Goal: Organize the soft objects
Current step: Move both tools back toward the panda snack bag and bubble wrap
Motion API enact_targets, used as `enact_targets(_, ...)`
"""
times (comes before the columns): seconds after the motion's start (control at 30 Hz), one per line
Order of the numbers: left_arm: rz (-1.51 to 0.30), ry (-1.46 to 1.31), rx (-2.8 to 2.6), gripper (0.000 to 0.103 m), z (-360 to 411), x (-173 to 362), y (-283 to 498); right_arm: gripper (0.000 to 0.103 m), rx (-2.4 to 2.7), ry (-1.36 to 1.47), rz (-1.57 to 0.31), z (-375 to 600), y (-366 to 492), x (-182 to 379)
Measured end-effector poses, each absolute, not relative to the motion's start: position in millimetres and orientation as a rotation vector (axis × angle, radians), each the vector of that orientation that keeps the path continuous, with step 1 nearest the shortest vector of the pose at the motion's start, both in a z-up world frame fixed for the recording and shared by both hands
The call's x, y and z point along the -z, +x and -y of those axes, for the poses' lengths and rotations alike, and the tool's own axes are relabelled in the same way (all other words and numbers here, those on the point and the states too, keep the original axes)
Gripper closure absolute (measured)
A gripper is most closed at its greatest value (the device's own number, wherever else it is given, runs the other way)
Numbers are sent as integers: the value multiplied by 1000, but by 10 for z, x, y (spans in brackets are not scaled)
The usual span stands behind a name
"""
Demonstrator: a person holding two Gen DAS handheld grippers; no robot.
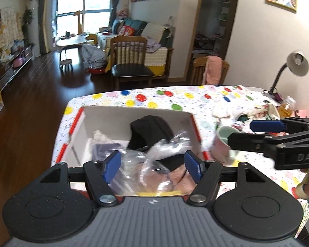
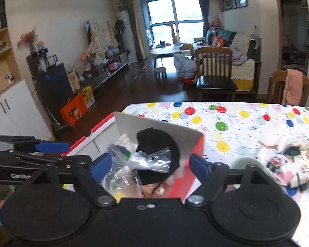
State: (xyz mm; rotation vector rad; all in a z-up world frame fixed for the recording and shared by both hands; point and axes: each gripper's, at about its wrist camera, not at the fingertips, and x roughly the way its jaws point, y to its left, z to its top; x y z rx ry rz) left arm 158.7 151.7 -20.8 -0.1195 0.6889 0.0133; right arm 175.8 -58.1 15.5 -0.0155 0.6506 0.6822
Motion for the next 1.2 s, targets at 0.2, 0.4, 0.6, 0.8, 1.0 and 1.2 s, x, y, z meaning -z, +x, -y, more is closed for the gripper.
enact_targets(0.2,-669,-91,43,27,-1185,117,1615,14,-632,17,-612,1051,1654,-273)
enact_targets(0.4,-653,-102,82,19,-792,56,1684,8,-598,18,-581,1558,1601,-319)
enact_targets(0.6,-631,-140,106,16,-354,17,1774,4,-569,1,-556,2111,1615,-338)
enact_targets(0.8,-628,-170,98,16,95,18,1910,3,-557,-6,-560,2590,1729,-267)
enact_targets(1.0,-632,-234,107,0,461,68,2103,3,-533,-19,-580,3083,1809,-134)
enact_targets(1.2,-641,-245,104,0,801,168,2314,3,-467,-31,-612,3572,1923,63)
